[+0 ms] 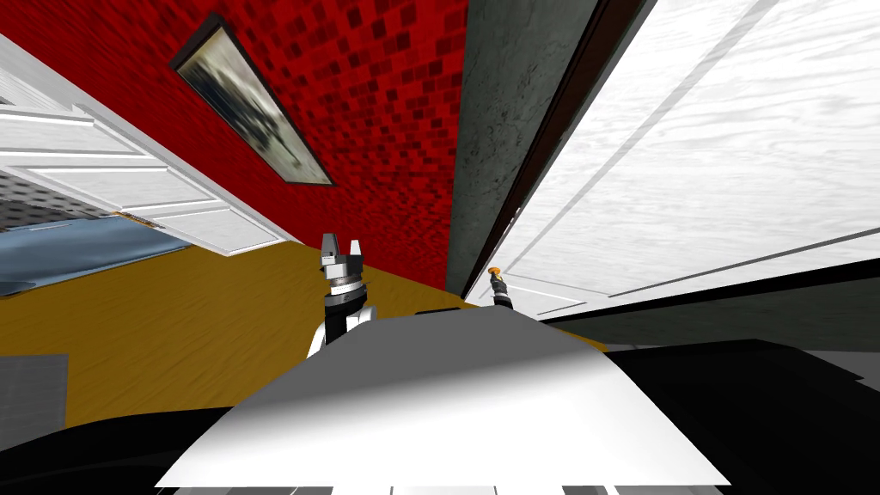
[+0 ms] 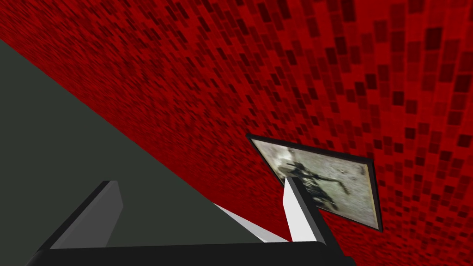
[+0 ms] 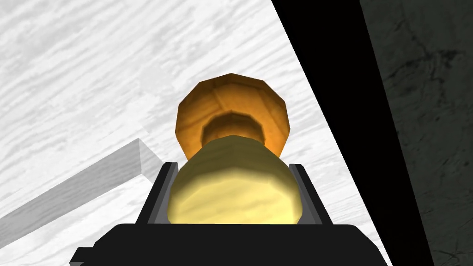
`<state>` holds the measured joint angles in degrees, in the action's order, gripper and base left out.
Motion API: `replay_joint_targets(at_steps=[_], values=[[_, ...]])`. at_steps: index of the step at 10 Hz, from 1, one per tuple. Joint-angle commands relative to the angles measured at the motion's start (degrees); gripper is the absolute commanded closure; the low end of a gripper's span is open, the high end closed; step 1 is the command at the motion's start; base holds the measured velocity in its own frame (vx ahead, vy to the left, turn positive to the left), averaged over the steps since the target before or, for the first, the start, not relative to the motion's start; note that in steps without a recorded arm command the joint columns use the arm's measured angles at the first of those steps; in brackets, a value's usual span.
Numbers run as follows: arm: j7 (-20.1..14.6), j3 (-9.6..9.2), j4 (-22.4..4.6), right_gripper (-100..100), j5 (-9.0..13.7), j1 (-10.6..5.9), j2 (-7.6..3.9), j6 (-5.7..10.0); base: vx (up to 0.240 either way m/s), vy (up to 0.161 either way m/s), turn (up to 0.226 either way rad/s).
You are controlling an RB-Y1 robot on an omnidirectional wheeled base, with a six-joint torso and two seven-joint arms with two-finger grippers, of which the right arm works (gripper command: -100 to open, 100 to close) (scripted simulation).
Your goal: Pull the door open
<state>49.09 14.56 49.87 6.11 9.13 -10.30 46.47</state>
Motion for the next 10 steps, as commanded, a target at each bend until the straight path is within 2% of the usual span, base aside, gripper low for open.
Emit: replay_joint_targets(at_steps=[1, 3, 4, 10], values=[[-1.63, -0.47, 0.09, 100, 0.2, 0.07, 0.24, -0.02, -0.02, -0.002, 0.006], [-5.2, -1.2, -0.01, 100, 1.03, -0.03, -0.08, 0.06, -0.025, -0.001, 0.01], [-5.48, -1.2, -0.01, 100, 1.03, -0.03, -0.08, 0.06, -0.02, -0.006, 0.009], [-13.95, -2.75, -0.21, 100, 2.8, -0.25, -0.76, 0.22, -0.023, -0.004, 0.011]])
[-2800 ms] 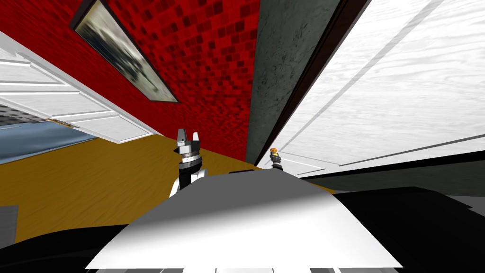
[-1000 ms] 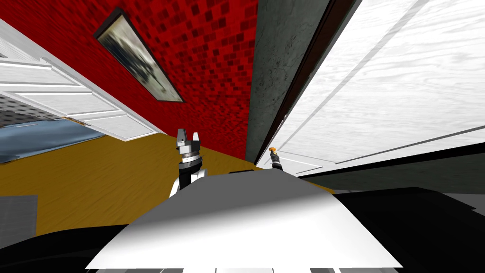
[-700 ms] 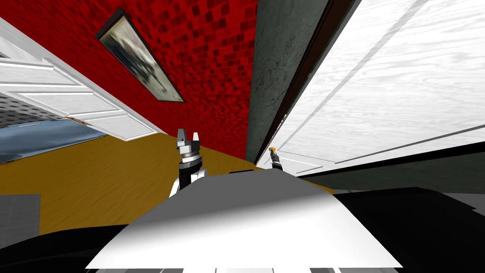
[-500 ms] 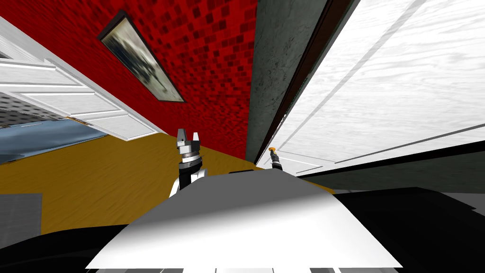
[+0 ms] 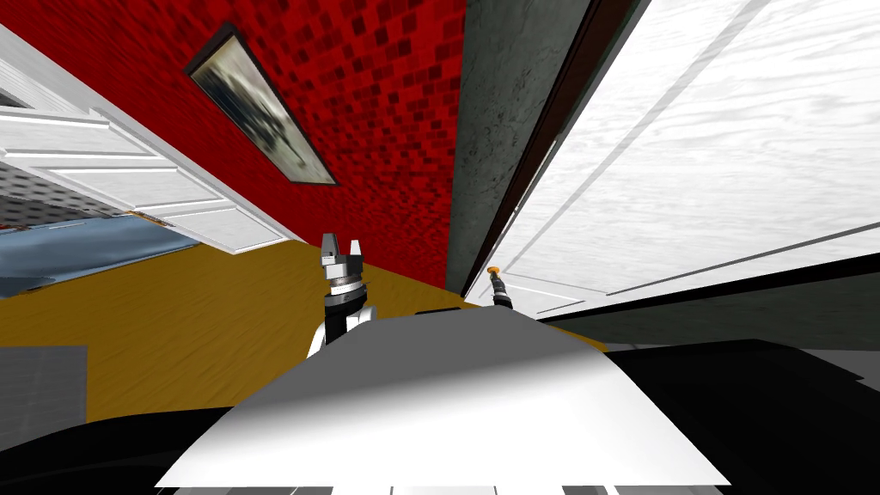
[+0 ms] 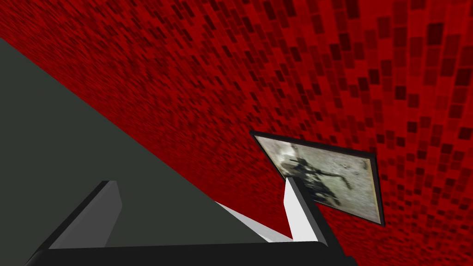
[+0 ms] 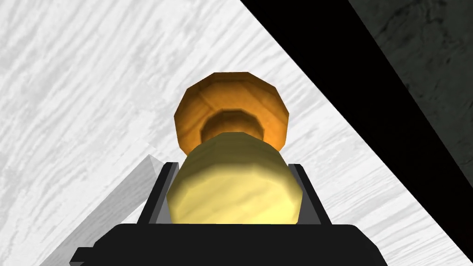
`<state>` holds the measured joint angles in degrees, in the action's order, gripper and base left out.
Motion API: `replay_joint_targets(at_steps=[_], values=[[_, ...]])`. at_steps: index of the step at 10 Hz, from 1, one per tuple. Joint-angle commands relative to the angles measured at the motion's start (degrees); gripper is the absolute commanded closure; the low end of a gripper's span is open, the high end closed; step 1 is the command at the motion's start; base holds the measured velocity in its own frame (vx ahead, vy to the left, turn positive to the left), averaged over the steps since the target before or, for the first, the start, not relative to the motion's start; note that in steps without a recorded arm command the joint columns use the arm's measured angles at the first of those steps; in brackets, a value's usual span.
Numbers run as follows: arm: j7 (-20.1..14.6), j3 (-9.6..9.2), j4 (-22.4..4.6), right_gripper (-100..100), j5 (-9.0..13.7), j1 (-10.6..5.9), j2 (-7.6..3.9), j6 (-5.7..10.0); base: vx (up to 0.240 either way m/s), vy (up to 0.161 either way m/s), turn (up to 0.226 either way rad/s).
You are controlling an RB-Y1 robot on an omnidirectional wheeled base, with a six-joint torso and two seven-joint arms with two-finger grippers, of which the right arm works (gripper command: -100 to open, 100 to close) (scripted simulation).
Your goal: Pull the door open
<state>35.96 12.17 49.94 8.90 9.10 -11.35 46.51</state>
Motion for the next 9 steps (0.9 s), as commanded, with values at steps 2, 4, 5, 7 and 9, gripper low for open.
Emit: replay_joint_targets(at_steps=[2, 4, 5, 7, 9], values=[[-3.05, -0.77, -0.33, 100, 0.47, -0.28, 0.12, 0.21, -0.021, -0.002, 0.007], [-6.72, -1.57, -0.44, 100, 1.39, -0.39, -0.24, 0.3, -0.027, -0.004, 0.009], [-7.53, -1.57, -0.44, 100, 1.39, -0.39, -0.24, 0.3, -0.019, -0.005, 0.009], [-9.77, -1.97, -0.5, 100, 1.85, -0.44, -0.41, 0.34, -0.017, -0.003, 0.01], [-12.12, -2.4, -0.55, 100, 2.34, -0.5, -0.6, 0.39, -0.02, -0.004, 0.0]])
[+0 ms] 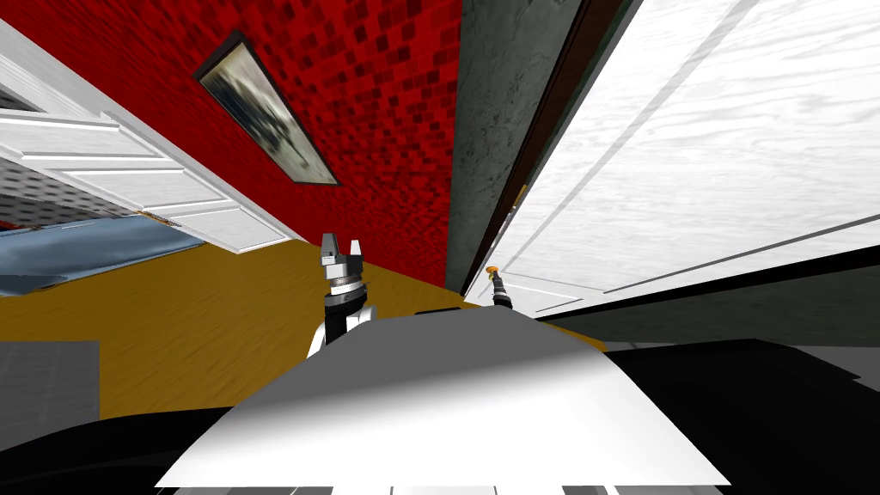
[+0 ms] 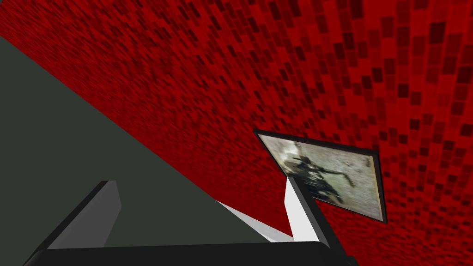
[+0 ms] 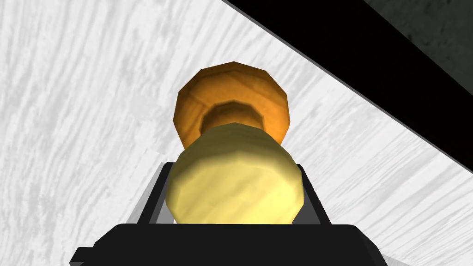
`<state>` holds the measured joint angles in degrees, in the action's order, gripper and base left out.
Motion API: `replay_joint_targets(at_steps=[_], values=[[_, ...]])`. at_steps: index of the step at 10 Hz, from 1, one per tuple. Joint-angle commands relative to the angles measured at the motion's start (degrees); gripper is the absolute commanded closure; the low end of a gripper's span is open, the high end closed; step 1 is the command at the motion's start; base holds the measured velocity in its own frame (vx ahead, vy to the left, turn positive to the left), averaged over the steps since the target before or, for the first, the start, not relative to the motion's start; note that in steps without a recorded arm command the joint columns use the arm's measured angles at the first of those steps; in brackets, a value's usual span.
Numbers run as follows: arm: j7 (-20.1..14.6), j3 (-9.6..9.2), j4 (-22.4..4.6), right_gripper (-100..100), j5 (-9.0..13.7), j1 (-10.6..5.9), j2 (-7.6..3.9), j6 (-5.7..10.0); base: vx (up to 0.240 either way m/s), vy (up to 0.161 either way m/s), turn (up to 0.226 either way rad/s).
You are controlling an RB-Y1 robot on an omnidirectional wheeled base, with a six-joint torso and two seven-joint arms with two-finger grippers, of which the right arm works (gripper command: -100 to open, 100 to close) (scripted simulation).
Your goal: Pull the door open
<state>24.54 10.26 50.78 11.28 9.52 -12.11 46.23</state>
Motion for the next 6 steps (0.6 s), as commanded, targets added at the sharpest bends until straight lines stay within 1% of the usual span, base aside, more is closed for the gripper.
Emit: replay_joint_targets(at_steps=[1, 2, 3, 4, 5, 6], values=[[-2.86, -0.92, -1.45, 100, 0.45, -0.98, -0.03, 0.71, -0.019, -0.005, 0.008], [-3.05, -0.92, -1.45, 100, 0.45, -0.98, -0.03, 0.71, -0.017, -0.002, 0.017], [-5.31, -1.35, -1.51, 100, 0.94, -1.04, -0.22, 0.76, -0.023, 0.001, 0.007], [-6.74, -1.77, -1.57, 100, 1.42, -1.1, -0.41, 0.8, -0.035, -0.004, 0.009], [-7.74, -1.77, -1.57, 100, 1.42, -1.1, -0.41, 0.8, -0.027, -0.008, 0.013], [-9.64, -2.2, -1.63, 100, 1.91, -1.15, -0.6, 0.85, -0.026, -0.006, 0.005]])
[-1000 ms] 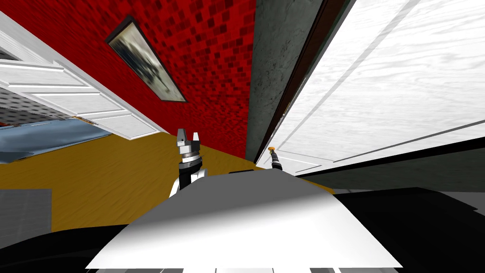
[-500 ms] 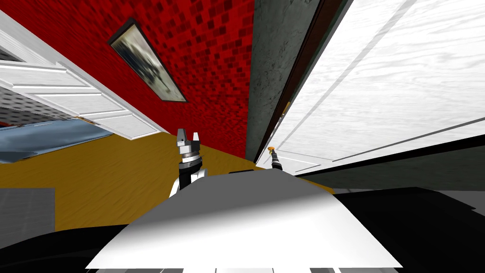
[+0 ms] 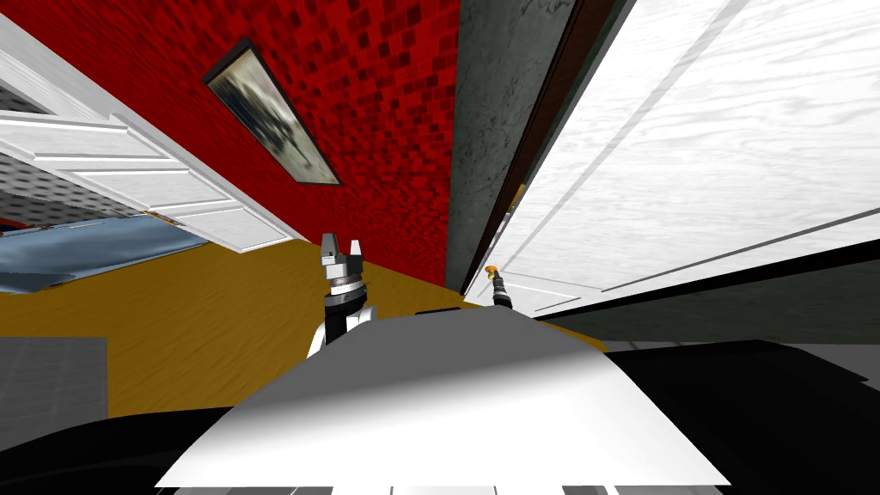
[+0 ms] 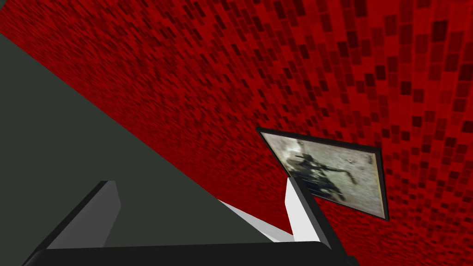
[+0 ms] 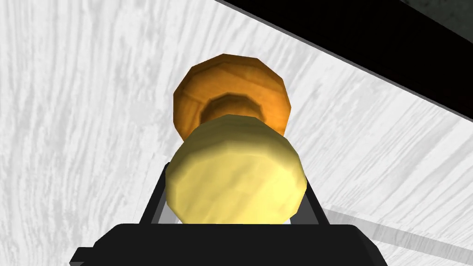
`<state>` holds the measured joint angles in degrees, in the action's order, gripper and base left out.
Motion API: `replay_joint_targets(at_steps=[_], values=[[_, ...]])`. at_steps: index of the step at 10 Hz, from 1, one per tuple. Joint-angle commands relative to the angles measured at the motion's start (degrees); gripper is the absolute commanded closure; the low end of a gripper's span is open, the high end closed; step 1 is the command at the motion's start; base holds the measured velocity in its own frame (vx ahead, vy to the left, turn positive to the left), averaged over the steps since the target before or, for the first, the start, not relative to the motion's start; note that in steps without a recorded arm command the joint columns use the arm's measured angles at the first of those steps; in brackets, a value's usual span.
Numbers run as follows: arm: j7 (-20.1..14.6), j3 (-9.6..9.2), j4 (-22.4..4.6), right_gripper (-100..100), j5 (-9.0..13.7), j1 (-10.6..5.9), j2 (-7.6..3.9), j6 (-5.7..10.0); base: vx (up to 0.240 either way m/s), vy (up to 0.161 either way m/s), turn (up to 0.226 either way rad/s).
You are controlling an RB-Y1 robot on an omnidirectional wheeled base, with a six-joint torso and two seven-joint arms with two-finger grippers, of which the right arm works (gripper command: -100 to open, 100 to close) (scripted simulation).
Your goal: Pull the door open
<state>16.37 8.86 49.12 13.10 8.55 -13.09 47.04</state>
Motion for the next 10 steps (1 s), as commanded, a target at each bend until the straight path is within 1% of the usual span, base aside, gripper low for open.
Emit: replay_joint_targets(at_steps=[1, 2, 3, 4, 6, 7, 8, 9, 10], values=[[-1.92, -0.8, 0.04, 100, 0.08, -0.19, 0.39, 0.04, -0.017, -0.005, 0.009], [-4.08, -1.23, -0.02, 100, 0.57, -0.25, 0.2, 0.09, -0.017, -0.004, 0.014], [-5.58, -1.66, -0.08, 100, 1.07, -0.31, 0.01, 0.14, -0.03, -0.002, 0.018], [-6.64, -1.66, -0.08, 100, 1.07, -0.31, 0.01, 0.14, -0.022, -0.002, 0.004], [-10.39, -2.54, -0.2, 100, 2.08, -0.43, -0.38, 0.23, -0.028, -0.008, 0.006], [-11.41, -2.54, -0.2, 100, 2.08, -0.43, -0.38, 0.23, -0.026, -0.013, 0.02], [-13.27, -2.98, -0.26, 100, 2.58, -0.49, -0.57, 0.27, -0.025, -0.004, -0.005], [-13.79, -2.98, -0.26, 100, 2.58, -0.49, -0.57, 0.27, -0.018, -0.001, 0.002], [-15.65, -3.42, -0.32, 100, 3.08, -0.55, -0.77, 0.32, -0.021, -0.005, 0.009]])
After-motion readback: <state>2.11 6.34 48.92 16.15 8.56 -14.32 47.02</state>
